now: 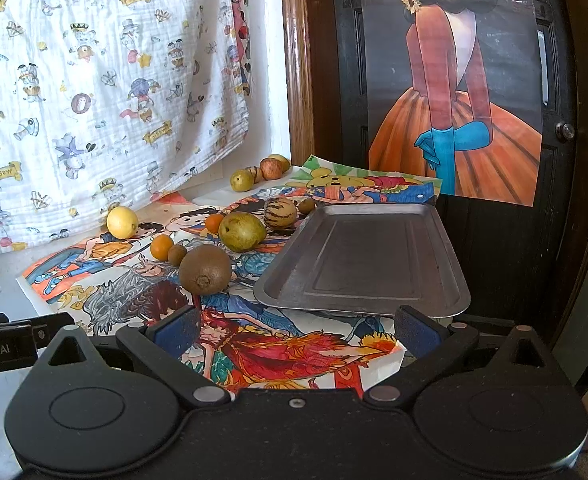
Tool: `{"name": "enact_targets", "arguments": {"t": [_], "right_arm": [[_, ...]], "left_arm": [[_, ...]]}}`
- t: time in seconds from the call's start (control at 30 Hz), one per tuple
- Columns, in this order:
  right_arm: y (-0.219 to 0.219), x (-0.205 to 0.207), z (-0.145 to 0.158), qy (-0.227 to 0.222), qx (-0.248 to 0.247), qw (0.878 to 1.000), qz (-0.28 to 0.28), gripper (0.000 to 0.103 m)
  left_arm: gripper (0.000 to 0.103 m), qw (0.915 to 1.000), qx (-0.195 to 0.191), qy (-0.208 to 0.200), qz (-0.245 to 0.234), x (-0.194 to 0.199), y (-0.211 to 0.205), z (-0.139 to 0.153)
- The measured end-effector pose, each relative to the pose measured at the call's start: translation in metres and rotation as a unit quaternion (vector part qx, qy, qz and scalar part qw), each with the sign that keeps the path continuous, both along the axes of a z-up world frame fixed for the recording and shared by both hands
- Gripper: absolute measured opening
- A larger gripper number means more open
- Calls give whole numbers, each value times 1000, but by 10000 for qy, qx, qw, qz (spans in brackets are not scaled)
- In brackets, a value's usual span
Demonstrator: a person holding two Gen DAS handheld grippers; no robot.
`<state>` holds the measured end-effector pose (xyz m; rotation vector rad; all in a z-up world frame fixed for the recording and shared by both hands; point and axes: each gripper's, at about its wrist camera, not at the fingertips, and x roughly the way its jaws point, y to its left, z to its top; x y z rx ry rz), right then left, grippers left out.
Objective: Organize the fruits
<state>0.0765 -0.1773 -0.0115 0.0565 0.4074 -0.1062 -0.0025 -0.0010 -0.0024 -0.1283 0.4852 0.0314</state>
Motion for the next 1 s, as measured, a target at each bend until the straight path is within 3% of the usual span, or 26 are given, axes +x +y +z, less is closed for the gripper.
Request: {"name": "enact_targets", "arguments": {"t": [1.0], "right_arm": [[0,1,-1,22,5,10000,0,103]], "left_arm": [[103,9999,-68,90,11,1,3,-6]]}}
